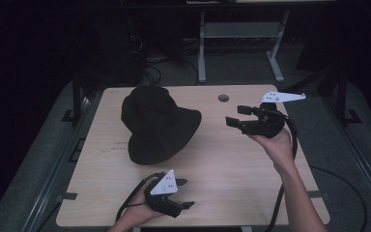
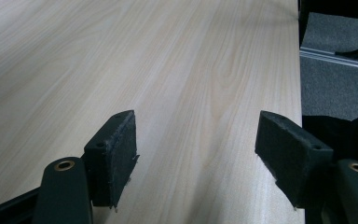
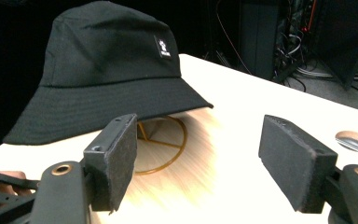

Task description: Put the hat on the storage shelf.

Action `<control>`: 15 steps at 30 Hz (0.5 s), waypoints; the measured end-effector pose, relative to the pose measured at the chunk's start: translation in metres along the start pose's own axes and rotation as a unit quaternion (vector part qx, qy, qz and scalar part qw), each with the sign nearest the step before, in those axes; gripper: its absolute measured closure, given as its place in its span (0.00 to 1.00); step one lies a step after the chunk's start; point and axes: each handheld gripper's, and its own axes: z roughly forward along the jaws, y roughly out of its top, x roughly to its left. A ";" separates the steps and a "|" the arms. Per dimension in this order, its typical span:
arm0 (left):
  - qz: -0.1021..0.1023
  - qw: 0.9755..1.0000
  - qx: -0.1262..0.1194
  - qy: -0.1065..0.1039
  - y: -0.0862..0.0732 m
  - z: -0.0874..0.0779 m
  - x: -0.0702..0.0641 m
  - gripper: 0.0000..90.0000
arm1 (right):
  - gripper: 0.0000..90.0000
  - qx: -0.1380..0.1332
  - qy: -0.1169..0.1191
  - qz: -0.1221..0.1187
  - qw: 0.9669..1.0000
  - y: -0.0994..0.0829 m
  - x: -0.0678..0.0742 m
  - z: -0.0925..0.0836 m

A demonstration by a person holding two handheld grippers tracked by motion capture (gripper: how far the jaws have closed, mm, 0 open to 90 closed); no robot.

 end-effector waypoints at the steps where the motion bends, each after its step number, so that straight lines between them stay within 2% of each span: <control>1: -0.001 1.000 0.000 0.000 0.000 0.000 0.000 0.32 | 0.30 0.000 -0.001 0.001 1.000 -0.001 -0.001 -0.001; 15: -0.004 1.000 0.002 0.002 -0.001 0.001 0.000 0.30 | 0.28 0.003 -0.012 0.008 1.000 -0.017 -0.006 -0.017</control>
